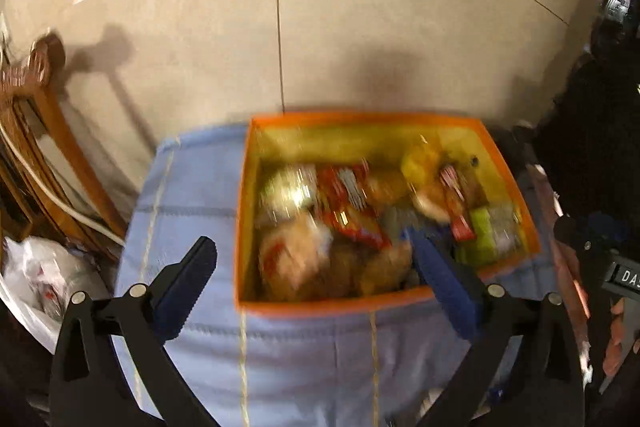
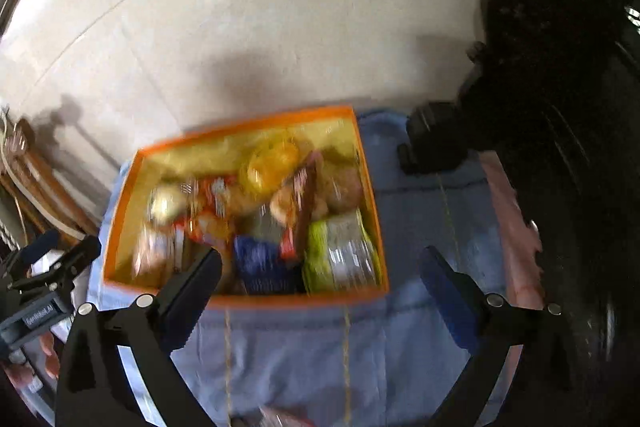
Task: Organize snacks
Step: 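Grasp the yellow bread bag with the left tool while the right tool grasps the white snack bag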
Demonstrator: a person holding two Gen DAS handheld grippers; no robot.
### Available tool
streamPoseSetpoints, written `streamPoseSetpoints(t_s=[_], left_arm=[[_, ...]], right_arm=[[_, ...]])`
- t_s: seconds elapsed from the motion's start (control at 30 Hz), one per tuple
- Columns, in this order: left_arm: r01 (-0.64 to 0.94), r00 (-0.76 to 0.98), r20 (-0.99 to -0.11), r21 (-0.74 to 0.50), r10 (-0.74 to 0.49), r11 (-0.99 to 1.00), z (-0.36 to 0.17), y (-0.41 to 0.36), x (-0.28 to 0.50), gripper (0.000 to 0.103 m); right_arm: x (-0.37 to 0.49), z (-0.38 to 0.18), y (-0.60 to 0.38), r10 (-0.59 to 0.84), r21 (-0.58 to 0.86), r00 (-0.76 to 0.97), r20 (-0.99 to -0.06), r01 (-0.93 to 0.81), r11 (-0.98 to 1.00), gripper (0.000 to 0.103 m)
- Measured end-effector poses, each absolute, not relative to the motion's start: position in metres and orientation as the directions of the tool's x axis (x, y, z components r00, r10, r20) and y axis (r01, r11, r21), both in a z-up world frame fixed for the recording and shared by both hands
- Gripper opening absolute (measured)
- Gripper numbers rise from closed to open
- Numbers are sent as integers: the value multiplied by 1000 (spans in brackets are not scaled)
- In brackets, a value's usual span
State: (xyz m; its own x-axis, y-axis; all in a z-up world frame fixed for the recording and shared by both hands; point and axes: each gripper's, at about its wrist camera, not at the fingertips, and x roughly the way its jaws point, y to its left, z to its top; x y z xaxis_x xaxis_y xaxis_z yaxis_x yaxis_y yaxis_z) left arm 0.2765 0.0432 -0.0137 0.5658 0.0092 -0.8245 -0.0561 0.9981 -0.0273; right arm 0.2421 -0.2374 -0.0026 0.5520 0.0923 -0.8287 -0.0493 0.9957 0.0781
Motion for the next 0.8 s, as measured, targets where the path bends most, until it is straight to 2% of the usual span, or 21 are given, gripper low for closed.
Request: streamPoseSetpoints(t_s=[0.1, 0.2, 0.27, 0.47, 0.6, 0.7, 0.8], left_arm=[[28, 550, -831, -87, -88, 996, -28, 34, 229, 99], [129, 524, -843, -61, -120, 990, -58, 18, 171, 99], [171, 516, -848, -40, -124, 984, -77, 9, 136, 99], [388, 482, -853, 2, -201, 922, -128, -30, 57, 99], [459, 452, -864, 10, -223, 888, -161, -59, 39, 99], [466, 486, -839, 12, -245, 885, -173, -77, 33, 99], [468, 546, -803, 55, -239, 882, -186, -93, 35, 99]], right_arm=[[206, -24, -232, 78, 29, 492, -867, -106, 994, 99], [176, -59, -225, 62, 9, 411, -909, -129, 992, 99], [163, -87, -219, 90, 47, 344, -935, -134, 990, 99], [160, -139, -192, 92, 66, 222, -971, -125, 990, 99], [162, -164, -174, 46, 22, 161, -986, -146, 989, 99], [165, -184, -167, 40, 28, 94, -995, -129, 991, 99], [167, -206, -168, 154, 156, -36, -987, -65, 986, 99]])
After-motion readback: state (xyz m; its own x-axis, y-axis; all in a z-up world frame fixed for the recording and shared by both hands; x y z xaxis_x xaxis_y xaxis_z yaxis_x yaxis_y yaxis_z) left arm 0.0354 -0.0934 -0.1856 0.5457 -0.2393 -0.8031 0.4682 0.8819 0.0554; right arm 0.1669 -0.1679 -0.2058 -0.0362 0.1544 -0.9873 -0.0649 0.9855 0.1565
